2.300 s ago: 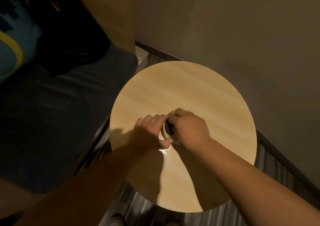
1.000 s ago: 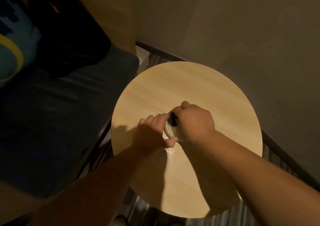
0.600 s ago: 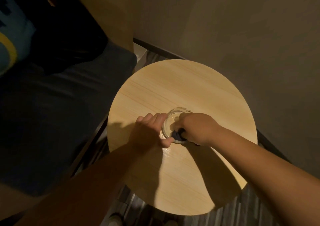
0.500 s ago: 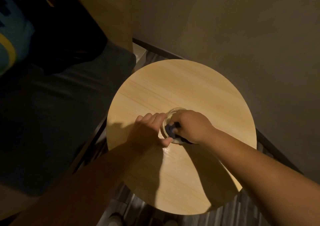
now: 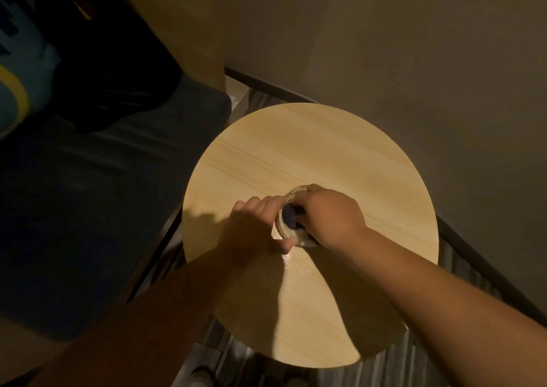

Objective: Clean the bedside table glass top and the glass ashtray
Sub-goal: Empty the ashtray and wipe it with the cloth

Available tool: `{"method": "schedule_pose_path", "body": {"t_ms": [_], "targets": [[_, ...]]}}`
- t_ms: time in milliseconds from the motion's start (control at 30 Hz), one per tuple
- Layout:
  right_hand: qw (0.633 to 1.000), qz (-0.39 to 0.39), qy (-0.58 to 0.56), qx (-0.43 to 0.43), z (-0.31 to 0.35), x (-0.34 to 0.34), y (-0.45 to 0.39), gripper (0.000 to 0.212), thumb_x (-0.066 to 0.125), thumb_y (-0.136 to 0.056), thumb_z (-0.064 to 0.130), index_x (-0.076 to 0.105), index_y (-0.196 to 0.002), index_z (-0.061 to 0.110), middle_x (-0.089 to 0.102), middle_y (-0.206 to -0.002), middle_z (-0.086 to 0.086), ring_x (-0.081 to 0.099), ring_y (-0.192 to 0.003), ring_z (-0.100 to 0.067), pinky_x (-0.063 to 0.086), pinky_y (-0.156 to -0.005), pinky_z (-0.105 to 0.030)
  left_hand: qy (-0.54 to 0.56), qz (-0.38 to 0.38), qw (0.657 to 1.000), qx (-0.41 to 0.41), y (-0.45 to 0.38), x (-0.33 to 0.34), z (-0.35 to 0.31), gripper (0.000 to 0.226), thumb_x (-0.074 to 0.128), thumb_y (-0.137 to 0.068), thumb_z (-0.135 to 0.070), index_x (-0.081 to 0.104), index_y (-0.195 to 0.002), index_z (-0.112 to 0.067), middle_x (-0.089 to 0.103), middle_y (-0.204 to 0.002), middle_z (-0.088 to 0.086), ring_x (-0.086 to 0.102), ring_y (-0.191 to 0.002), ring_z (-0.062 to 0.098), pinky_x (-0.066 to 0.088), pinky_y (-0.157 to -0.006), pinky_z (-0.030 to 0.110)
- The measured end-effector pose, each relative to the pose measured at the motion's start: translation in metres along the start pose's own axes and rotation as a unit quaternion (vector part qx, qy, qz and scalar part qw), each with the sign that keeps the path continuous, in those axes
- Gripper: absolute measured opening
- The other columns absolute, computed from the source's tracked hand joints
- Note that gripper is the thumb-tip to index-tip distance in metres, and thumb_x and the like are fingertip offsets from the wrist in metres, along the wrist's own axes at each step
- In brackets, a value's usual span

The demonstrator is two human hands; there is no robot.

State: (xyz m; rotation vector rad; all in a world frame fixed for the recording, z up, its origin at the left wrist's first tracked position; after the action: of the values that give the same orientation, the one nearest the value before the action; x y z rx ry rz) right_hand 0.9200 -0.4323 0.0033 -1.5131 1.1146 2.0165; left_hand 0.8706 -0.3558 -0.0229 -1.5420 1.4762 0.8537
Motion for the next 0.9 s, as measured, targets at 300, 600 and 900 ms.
{"method": "schedule_pose_path", "body": {"t_ms": [300, 600, 900], "targets": [[1.0, 0.023, -0.008, 0.004, 0.011, 0.005, 0.009, 0.01, 0.055, -0.078, 0.025, 0.062, -0.085, 0.025, 0.05, -0.08, 0.004, 0.052, -0.069, -0.023, 0.028, -0.049, -0.026, 0.004, 0.005, 1.0, -0.01, -0.001, 0.005, 0.002, 0.059, 0.055, -0.061, -0.056, 0.061, -0.102, -0.013, 0.065, -0.084, -0.001, 0.057, -0.067, 0.021, 0.046, -0.06, 0.033], [0.882, -0.222, -0.315, 0.27, -0.119, -0.017, 0.055, 0.018, 0.049, -0.095, 0.036, 0.052, -0.106, 0.022, 0.062, -0.095, -0.003, 0.061, -0.082, -0.025, 0.054, -0.072, -0.048, 0.027, -0.022, 0.999, -0.035, 0.003, -0.003, 0.003, 0.065, 0.064, -0.06, -0.054, 0.061, -0.108, -0.011, 0.065, -0.089, -0.002, 0.06, -0.075, 0.021, 0.048, -0.068, 0.037], [0.861, -0.128, -0.407, 0.278, -0.1, 0.048, 0.054, 0.027, 0.036, -0.099, 0.04, 0.047, -0.111, 0.019, 0.06, -0.098, 0.001, 0.056, -0.084, -0.019, 0.043, -0.07, -0.036, -0.065, -0.038, 0.996, -0.046, 0.002, -0.007, -0.01, 0.032, 0.04, -0.095, -0.03, 0.063, -0.094, -0.007, 0.067, -0.082, 0.009, 0.062, -0.059, 0.019, 0.055, -0.056, 0.03]]}}
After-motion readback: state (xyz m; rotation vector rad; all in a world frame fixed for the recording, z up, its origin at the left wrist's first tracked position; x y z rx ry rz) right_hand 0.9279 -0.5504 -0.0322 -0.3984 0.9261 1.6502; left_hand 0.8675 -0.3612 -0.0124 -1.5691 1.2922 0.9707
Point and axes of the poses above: each hand's wrist, its own y-axis away from the middle knuckle, its own x-axis out of the palm, z = x × y, the point moved 10 cm from there along -y, towards the middle knuckle
